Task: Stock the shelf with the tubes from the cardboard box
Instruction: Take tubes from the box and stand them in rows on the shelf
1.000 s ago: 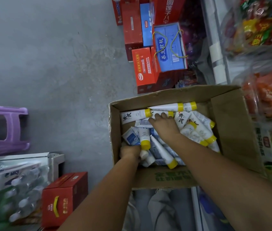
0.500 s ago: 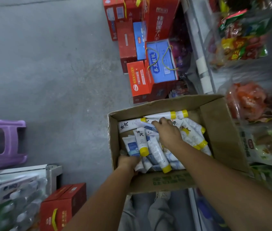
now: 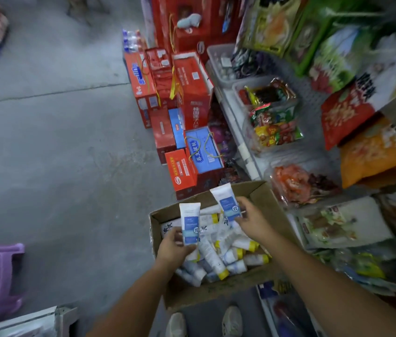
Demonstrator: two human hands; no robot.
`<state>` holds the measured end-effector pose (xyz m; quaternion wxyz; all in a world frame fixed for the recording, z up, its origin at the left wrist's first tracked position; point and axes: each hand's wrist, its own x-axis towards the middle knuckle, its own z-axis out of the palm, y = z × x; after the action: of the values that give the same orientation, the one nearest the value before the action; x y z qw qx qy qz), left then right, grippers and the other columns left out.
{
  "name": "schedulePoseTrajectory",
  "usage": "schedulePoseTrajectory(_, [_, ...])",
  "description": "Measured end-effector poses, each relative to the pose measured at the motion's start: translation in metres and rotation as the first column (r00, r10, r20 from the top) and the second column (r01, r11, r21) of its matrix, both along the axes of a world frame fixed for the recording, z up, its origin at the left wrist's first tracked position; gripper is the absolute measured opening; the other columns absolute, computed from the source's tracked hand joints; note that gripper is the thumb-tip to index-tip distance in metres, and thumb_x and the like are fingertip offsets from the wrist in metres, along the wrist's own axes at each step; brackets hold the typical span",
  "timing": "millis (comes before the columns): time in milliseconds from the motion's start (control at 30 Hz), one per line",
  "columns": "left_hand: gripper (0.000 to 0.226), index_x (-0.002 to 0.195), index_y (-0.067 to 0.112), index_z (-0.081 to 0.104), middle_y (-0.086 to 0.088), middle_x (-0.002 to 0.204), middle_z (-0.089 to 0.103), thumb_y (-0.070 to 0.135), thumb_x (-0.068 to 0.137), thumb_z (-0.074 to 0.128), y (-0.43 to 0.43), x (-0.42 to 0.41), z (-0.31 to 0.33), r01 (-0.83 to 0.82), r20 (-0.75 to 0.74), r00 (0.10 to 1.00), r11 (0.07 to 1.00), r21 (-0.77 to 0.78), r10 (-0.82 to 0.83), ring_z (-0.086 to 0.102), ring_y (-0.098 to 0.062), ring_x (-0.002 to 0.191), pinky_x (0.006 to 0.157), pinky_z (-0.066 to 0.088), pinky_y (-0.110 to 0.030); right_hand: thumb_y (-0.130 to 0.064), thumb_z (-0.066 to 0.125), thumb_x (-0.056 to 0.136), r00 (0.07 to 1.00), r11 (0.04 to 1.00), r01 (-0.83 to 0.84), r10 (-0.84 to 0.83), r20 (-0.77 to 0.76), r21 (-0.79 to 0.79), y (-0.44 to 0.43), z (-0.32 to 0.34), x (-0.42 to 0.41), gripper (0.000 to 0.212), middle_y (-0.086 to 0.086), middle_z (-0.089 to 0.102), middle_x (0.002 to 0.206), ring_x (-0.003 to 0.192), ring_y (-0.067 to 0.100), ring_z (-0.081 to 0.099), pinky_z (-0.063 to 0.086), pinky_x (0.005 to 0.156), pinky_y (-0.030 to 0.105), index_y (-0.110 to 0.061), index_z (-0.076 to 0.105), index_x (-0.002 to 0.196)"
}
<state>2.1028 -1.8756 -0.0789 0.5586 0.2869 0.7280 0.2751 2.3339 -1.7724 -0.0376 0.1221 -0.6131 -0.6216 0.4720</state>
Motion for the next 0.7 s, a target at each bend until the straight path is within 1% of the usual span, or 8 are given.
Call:
schedulePoseTrajectory(100, [0.046, 0.11, 0.02, 0.059, -0.006, 0.102, 0.068, 0.002, 0.074, 0.083, 0.009, -0.001, 0.051, 0.054, 0.013, 0.998, 0.992, 0.115, -0.056, 0.071, -0.019, 0.088, 0.082, 0.06, -0.039, 0.001, 0.059, 0.091, 0.987, 0.993, 0.122, -0.121, -0.104, 0.005, -0.006, 0.038, 0.002, 0.045, -0.011, 0.062, 0.108, 0.104, 0.011, 0.06, 0.045, 0.079, 0.017, -0.031, 0.049, 0.12])
schedulePoseTrajectory(167, [0.047, 0.11, 0.021, 0.06, -0.008, 0.103, 0.069, -0.001, 0.074, 0.082, 0.016, 0.0, 0.078, 0.076, 0.029, 0.996, 0.979, 0.189, -0.083, 0.072, -0.02, 0.088, 0.077, 0.061, -0.037, 0.001, 0.06, 0.09, 0.976, 0.985, 0.169, -0.164, -0.142, 0.026, -0.008, 0.062, 0.005, 0.043, -0.009, 0.063, 0.108, 0.104, 0.013, 0.062, 0.049, 0.08, 0.022, -0.027, 0.051, 0.121])
schedulePoseTrajectory(267, [0.048, 0.109, 0.025, 0.058, -0.006, 0.101, 0.071, -0.004, 0.077, 0.078, 0.027, 0.002, 0.118, 0.127, 0.009, 0.991, 0.947, 0.294, -0.135, 0.071, -0.021, 0.091, 0.07, 0.056, -0.025, -0.012, 0.065, 0.091, 0.971, 0.979, 0.188, -0.174, -0.165, 0.08, -0.014, 0.103, 0.014, 0.044, -0.01, 0.061, 0.115, 0.106, 0.01, 0.061, 0.053, 0.085, 0.031, -0.03, 0.048, 0.128])
schedulePoseTrajectory(367, [0.05, 0.118, 0.021, 0.055, -0.001, 0.097, 0.067, -0.005, 0.08, 0.076, 0.039, 0.006, 0.156, 0.173, 0.0, 0.982, 0.91, 0.376, -0.187, 0.069, -0.015, 0.084, 0.067, 0.054, -0.021, -0.01, 0.064, 0.093, 0.959, 0.967, 0.227, -0.201, -0.198, 0.117, -0.026, 0.142, 0.023, 0.043, -0.019, 0.055, 0.111, 0.098, -0.002, 0.057, 0.048, 0.076, 0.014, -0.032, 0.043, 0.124])
schedulePoseTrajectory(467, [0.049, 0.118, 0.026, 0.052, 0.0, 0.097, 0.065, -0.003, 0.084, 0.073, 0.048, 0.017, 0.192, 0.217, 0.0, 0.97, 0.872, 0.439, -0.241, 0.07, -0.016, 0.085, 0.065, 0.055, -0.022, 0.004, 0.06, 0.091, 0.94, 0.947, 0.292, -0.258, -0.224, 0.136, -0.043, 0.169, 0.034, 0.054, -0.018, 0.055, 0.111, 0.094, -0.008, 0.056, 0.047, 0.071, 0.01, -0.029, 0.04, 0.128])
schedulePoseTrajectory(533, [0.048, 0.122, 0.021, 0.05, 0.001, 0.097, 0.064, -0.003, 0.086, 0.071, 0.052, 0.029, 0.213, 0.262, 0.01, 0.953, 0.845, 0.466, -0.301, 0.07, -0.007, 0.081, 0.066, 0.058, -0.024, 0.006, 0.061, 0.089, 0.931, 0.934, 0.324, -0.287, -0.225, 0.15, -0.054, 0.185, 0.041, 0.059, -0.015, 0.057, 0.114, 0.095, -0.007, 0.059, 0.049, 0.078, 0.015, -0.034, 0.039, 0.127])
schedulePoseTrajectory(600, [0.048, 0.126, 0.019, 0.048, 0.005, 0.102, 0.06, 0.0, 0.088, 0.071, 0.056, 0.042, 0.233, 0.318, -0.01, 0.931, 0.801, 0.507, -0.364, 0.066, 0.002, 0.079, 0.069, 0.056, -0.019, 0.003, 0.062, 0.089, 0.924, 0.924, 0.346, -0.305, -0.23, 0.163, -0.065, 0.2, 0.05, 0.061, -0.014, 0.056, 0.115, 0.099, -0.002, 0.059, 0.05, 0.084, 0.023, -0.037, 0.036, 0.127])
schedulePoseTrajectory(700, [0.051, 0.128, 0.023, 0.046, 0.002, 0.108, 0.055, 0.005, 0.088, 0.072, 0.063, 0.062, 0.26, 0.383, -0.051, 0.902, 0.742, 0.55, -0.428, 0.064, -0.005, 0.089, 0.066, 0.051, -0.013, 0.003, 0.062, 0.09, 0.903, 0.904, 0.395, -0.348, -0.254, 0.166, -0.076, 0.224, 0.064, 0.055, -0.003, 0.055, 0.122, 0.107, 0.01, 0.059, 0.048, 0.082, 0.021, -0.03, 0.04, 0.129])
